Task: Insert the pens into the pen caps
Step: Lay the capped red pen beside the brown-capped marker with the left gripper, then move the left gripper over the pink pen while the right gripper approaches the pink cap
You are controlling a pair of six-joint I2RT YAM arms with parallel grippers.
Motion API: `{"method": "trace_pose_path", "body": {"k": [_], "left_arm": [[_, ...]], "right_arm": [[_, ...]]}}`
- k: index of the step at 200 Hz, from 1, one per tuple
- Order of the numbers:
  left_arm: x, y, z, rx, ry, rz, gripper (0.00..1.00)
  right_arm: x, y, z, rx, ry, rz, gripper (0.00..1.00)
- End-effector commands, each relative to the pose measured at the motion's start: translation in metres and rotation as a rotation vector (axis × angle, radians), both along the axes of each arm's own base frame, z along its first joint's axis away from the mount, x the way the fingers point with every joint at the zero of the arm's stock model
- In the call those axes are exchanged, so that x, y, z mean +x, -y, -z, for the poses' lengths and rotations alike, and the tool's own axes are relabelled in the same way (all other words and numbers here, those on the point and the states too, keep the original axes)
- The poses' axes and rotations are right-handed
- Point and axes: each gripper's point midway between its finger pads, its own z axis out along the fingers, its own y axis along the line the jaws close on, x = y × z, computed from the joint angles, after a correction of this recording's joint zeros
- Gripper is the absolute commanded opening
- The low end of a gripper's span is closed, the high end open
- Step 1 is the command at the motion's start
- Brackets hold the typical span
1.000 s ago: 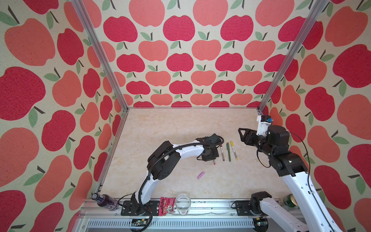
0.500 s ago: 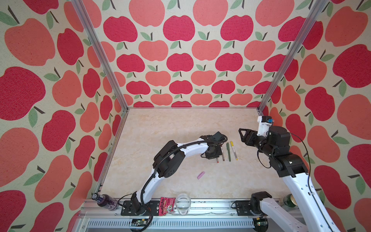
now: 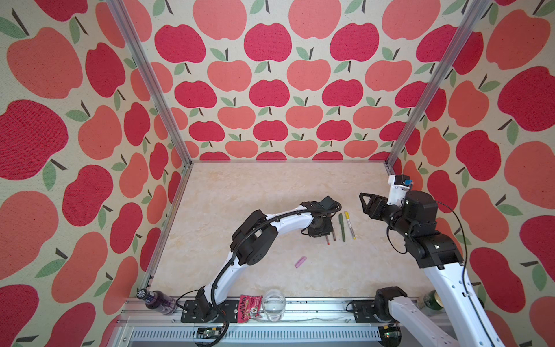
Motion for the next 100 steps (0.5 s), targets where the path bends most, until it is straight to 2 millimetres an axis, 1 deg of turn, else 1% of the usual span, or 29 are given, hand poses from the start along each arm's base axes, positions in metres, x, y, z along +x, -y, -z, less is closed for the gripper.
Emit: {"method": "trace_pose_path", "body": {"k": [1, 14, 25, 38, 52, 67, 78, 86, 94, 96, 100], "left_arm": [[-0.002, -0.009, 0.013, 0.054, -0.019, 0.012, 0.23], [0.003, -0.004, 0.004, 0.026, 0.019, 0.031, 0.25], [0.009, 0.002, -0.012, -0.018, 0.076, 0.056, 0.26], [0.017, 0.008, -0.039, -0.077, 0.158, 0.088, 0.28], [0.024, 0.006, -0.068, -0.118, 0.248, 0.106, 0.32], [0.029, -0.005, -0.100, -0.146, 0.340, 0.111, 0.36], [0.030, -0.019, -0.121, -0.149, 0.402, 0.107, 0.38], [0.031, -0.032, -0.138, -0.153, 0.447, 0.096, 0.39], [0.031, -0.048, -0.148, -0.143, 0.483, 0.081, 0.41], [0.032, -0.052, -0.156, -0.148, 0.500, 0.073, 0.41], [0.031, -0.062, -0.160, -0.141, 0.519, 0.062, 0.42]], "right_arm": [[-0.002, 0.001, -0.001, 0.001, 0.012, -0.004, 0.64], [-0.002, 0.001, 0.001, 0.000, 0.007, -0.007, 0.64], [-0.002, 0.000, 0.000, 0.000, 0.007, -0.014, 0.64], [-0.003, -0.002, -0.001, -0.001, 0.006, -0.027, 0.65], [-0.004, -0.004, -0.003, -0.001, 0.006, -0.040, 0.65], [-0.006, -0.005, -0.006, 0.002, 0.011, -0.051, 0.65], [-0.007, -0.007, -0.007, 0.007, 0.010, -0.063, 0.65], [-0.008, -0.010, -0.007, 0.011, 0.004, -0.077, 0.65], [-0.009, -0.013, -0.005, 0.018, -0.004, -0.095, 0.65], [-0.009, -0.014, -0.004, 0.019, -0.008, -0.099, 0.65], [-0.010, -0.015, -0.002, 0.022, -0.016, -0.109, 0.65]]}}
